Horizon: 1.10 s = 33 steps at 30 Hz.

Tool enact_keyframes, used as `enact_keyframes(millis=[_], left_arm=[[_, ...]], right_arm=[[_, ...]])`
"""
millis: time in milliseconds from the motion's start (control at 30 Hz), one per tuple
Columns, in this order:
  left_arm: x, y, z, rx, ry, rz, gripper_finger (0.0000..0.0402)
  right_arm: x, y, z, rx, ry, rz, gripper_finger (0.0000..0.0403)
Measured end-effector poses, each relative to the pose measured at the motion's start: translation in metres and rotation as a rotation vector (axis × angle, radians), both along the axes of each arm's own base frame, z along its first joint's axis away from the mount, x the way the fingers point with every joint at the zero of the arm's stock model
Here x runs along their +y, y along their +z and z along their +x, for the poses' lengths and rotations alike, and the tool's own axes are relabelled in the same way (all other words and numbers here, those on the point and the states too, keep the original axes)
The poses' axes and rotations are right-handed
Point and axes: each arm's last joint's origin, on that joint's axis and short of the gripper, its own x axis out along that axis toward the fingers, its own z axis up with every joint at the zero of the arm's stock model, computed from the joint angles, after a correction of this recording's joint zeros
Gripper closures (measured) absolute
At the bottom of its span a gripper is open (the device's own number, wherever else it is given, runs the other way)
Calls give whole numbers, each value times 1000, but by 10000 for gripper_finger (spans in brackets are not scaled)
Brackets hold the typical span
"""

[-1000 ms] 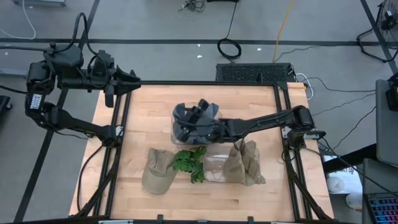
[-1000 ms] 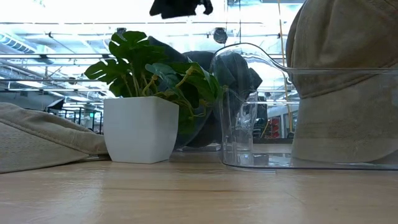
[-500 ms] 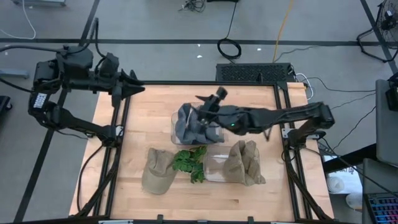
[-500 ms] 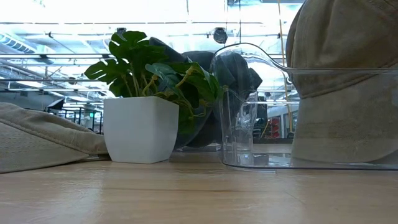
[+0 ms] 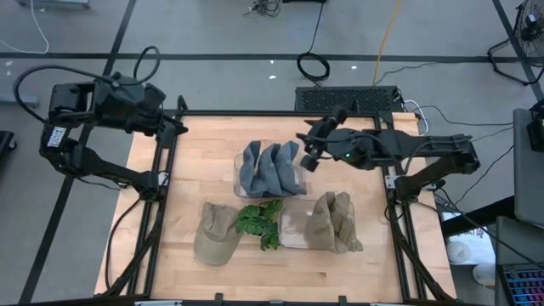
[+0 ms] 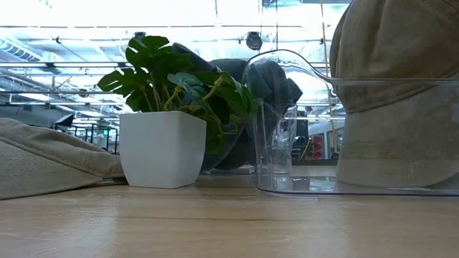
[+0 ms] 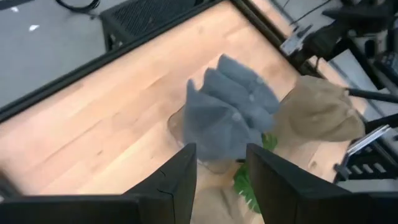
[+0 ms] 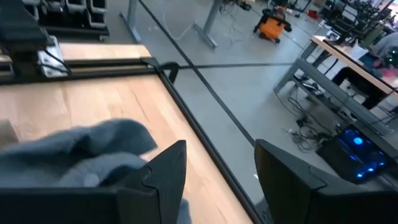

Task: Pick & Place hat
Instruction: Put the brown cap into the bottom transparent bin

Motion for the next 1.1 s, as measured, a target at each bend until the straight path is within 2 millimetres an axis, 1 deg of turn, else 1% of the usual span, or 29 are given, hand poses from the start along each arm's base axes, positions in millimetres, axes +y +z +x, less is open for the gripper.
enact_keyframes(millis=[133,233,333,433,500,600,733,833,967,1033,1100], left_arm=[[-5,-6,-2,24,-55,19,254],[-11,-16,-6,58,-85,69,254],[-17,-31,-6,49,-79,124,254],[-25,-51,-3,50,-132,150,254],[-31,-66,0,68,-172,135,254],[-41,-90,11,113,-253,62,254],[-62,-125,26,180,-444,-124,254],[-75,-154,35,260,-552,-252,254],[-83,-190,37,436,-617,-341,249],[-85,-204,36,501,-649,-367,236],[-87,-213,34,536,-668,-384,213]], right_arm=[[-3,3,-12,33,-6,-1,223],[-4,5,-22,56,-6,-4,224],[-5,8,-29,63,-4,-5,226],[-5,9,-33,72,-4,-7,226],[-5,9,-36,86,-2,-11,226],[-5,10,-37,82,-1,-13,222],[-6,11,-38,91,6,-29,218],[-7,11,-38,103,9,-40,216],[-8,11,-38,101,2,-38,216],[-8,11,-38,90,-5,-25,216],[-9,11,-38,84,-10,-18,215]])
